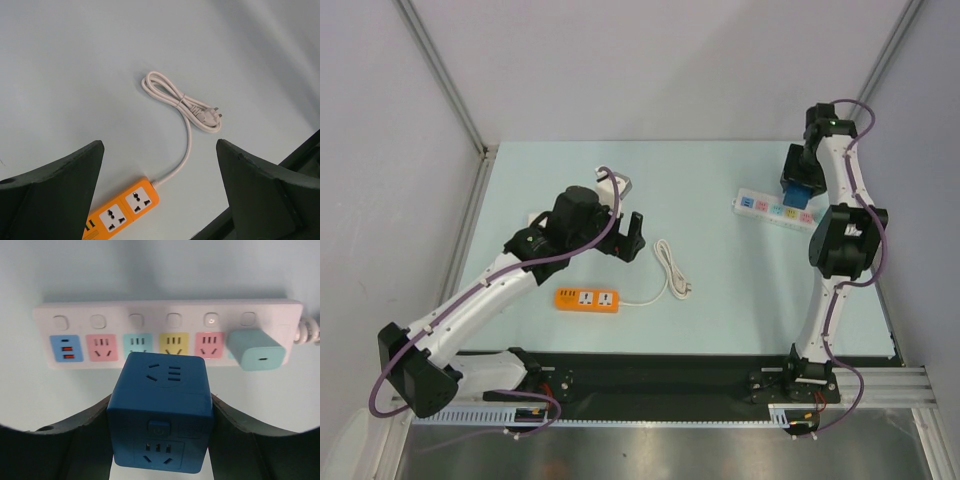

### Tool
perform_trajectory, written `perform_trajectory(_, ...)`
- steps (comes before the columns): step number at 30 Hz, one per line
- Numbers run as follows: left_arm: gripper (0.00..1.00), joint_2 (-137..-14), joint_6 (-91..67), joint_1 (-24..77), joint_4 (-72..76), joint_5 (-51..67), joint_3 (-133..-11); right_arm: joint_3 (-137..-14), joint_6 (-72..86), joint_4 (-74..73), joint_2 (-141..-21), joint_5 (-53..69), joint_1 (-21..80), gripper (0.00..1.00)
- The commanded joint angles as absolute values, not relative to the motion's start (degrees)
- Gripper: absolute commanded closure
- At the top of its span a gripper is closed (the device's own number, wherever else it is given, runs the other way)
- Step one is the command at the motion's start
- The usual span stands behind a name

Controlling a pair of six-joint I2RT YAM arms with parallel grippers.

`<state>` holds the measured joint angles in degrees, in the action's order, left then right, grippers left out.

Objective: Insert the plug

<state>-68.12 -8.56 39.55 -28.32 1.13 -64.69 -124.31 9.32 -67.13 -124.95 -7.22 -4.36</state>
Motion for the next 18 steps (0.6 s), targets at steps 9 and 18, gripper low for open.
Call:
perform_trajectory(9, 0.0, -66.4, -8.7, 38.5, -26.5, 1.4, -64.3, -123.3, 6.8, -66.5, -126.6, -1.6, -8.1, 1.0)
perform_trajectory(18, 0.0, -66.1, -8.8, 38.2, -26.1, 1.4, -64.1, -124.4, 6.0, -66.4, -129.9, 0.8, -9.8, 1.0)
